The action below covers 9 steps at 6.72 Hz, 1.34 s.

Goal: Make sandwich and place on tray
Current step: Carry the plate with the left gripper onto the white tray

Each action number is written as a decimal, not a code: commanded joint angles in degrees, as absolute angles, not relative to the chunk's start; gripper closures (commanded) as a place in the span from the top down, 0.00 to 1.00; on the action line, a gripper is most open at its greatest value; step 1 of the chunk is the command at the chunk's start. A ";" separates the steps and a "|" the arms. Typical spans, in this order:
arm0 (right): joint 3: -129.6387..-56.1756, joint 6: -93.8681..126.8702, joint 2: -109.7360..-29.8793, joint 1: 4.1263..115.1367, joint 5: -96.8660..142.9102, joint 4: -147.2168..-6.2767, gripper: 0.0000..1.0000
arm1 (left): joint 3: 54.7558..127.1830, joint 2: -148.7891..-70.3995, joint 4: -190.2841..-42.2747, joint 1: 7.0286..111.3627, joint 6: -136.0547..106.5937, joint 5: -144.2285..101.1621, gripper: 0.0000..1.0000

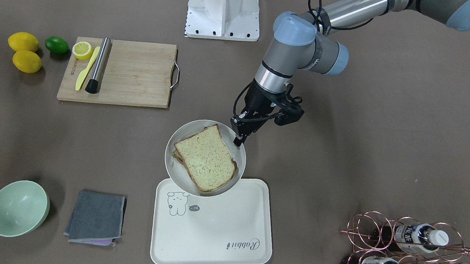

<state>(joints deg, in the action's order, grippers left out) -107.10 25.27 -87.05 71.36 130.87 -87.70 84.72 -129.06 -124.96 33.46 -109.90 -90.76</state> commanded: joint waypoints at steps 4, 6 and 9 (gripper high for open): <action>-106.61 23.73 -87.36 72.07 130.96 -87.54 1.00 | 64.35 -139.83 -131.04 36.38 -109.25 -89.38 0.00; -106.61 23.73 -87.45 71.98 130.96 -87.54 1.00 | 63.20 -140.19 -131.04 36.65 -106.45 -89.38 0.00; -106.70 24.08 -87.97 71.98 130.87 -87.45 1.00 | 61.18 -140.10 -131.13 36.21 -102.75 -89.38 0.00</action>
